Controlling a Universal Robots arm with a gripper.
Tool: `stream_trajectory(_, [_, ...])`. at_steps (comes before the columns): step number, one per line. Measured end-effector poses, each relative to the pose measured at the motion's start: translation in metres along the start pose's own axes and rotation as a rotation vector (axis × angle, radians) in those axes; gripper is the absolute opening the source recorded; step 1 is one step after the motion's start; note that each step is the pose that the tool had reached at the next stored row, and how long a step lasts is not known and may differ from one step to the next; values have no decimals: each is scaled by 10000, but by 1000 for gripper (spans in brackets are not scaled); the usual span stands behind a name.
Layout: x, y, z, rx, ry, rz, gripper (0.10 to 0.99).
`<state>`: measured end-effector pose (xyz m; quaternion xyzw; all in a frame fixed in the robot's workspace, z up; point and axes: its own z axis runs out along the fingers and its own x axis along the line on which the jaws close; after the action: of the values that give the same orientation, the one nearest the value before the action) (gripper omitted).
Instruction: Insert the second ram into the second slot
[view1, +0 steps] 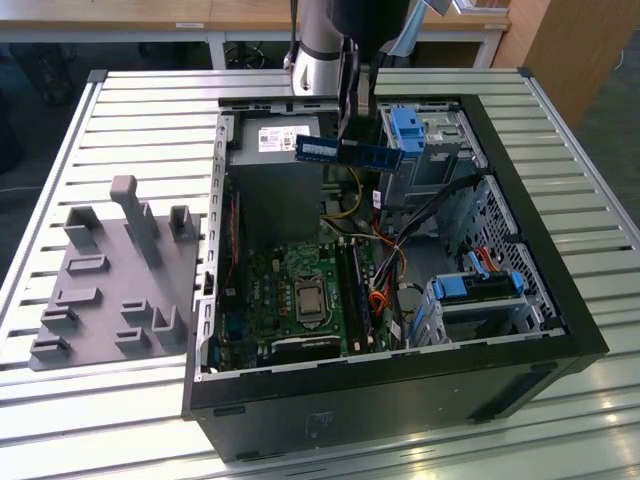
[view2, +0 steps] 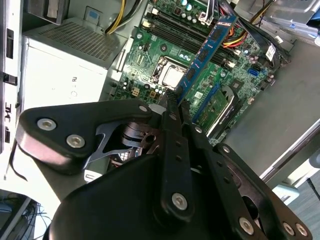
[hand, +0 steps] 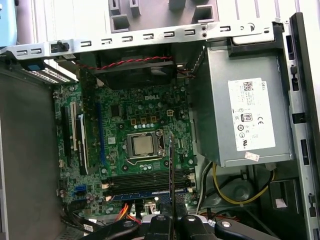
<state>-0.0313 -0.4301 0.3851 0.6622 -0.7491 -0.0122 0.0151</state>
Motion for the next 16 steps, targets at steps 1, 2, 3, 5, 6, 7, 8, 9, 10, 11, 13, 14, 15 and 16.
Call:
stream_trajectory(1, [3, 0, 1, 0, 0, 1, 137])
stream_trajectory(2, [3, -1, 0, 0, 1, 0, 137])
stream_trajectory(3, [4, 0, 1, 0, 1, 0, 137])
stream_trajectory(5, [6, -1, 2, 0, 0, 14, 137])
stream_trajectory(6, [6, -1, 2, 0, 1, 21, 137])
stream_trajectory(7, [6, -1, 2, 0, 1, 29, 137])
stream_trajectory(8, [7, -1, 3, 0, -1, 36, 137])
stream_trajectory(9, [10, -1, 3, 0, -2, 40, 137])
stream_trajectory(10, [13, -2, 3, 0, 0, 42, 137])
stream_trajectory(11, [17, -2, 3, 0, -1, 44, 137])
stream_trajectory(13, [23, -3, 3, 0, -1, 47, 137])
stream_trajectory(14, [25, -3, 4, 1, -3, 48, 137])
stream_trajectory(15, [27, -4, 4, 0, -1, 49, 137])
stream_trajectory(16, [27, -4, 4, 0, 0, 51, 137])
